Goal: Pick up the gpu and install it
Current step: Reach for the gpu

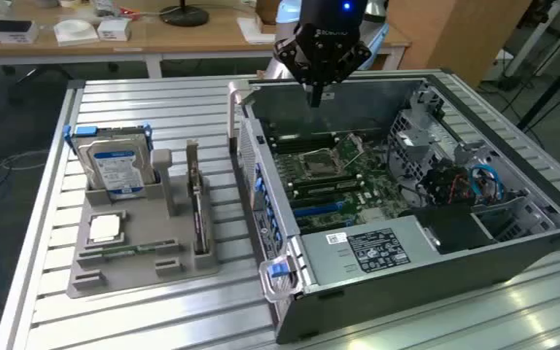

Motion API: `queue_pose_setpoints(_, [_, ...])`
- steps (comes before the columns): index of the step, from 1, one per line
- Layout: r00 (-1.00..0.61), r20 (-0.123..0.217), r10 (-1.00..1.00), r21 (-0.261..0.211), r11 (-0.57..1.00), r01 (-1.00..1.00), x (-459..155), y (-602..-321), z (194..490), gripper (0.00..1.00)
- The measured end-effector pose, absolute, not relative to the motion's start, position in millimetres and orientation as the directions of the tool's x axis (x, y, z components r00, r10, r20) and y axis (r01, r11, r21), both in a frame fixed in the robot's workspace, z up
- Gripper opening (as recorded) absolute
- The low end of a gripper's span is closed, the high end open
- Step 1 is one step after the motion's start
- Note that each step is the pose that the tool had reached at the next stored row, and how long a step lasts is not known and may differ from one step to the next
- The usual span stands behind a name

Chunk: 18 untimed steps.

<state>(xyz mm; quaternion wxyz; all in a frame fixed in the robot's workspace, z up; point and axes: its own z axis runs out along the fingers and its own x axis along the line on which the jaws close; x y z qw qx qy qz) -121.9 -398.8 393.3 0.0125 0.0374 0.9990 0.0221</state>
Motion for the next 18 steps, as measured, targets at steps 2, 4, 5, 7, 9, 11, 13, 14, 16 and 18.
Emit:
queue_pose_setpoints(2, [-0.997, -0.023, 0.075, 0.045, 0.996, 0.074, -121.9, -398.9, 393.3, 0.11])
queue_pose_setpoints(4, [-0.997, -0.023, 0.075, 0.045, 0.996, 0.074, -121.9, -398.9, 393.3, 0.11])
queue_pose_setpoints(5, [-0.997, -0.023, 0.075, 0.045, 0.996, 0.074, -122.1, -398.8, 393.3, 0.11])
queue_pose_setpoints(7, [-0.997, -0.023, 0.075, 0.045, 0.996, 0.074, -122.5, -398.8, 393.3, 0.11])
queue_pose_setpoints(9, [-0.997, -0.023, 0.075, 0.045, 0.996, 0.074, -124.6, -398.8, 393.3, 0.11])
queue_pose_setpoints(11, [-0.997, -0.023, 0.075, 0.045, 0.996, 0.074, -125.0, -398.8, 393.2, 0.11])
queue_pose_setpoints(13, [-0.997, -0.023, 0.075, 0.045, 0.996, 0.074, -125.5, -398.8, 393.2, 0.11])
queue_pose_setpoints(14, [-0.997, -0.023, 0.075, 0.045, 0.996, 0.074, -125.8, -398.8, 393.2, 0.11])
queue_pose_setpoints(16, [-0.997, -0.023, 0.075, 0.045, 0.996, 0.074, -126.3, -398.8, 393.2, 0.11])
queue_pose_setpoints(18, [-0.997, -0.023, 0.075, 0.045, 0.996, 0.074, -126.8, -398.8, 393.2, 0.11])
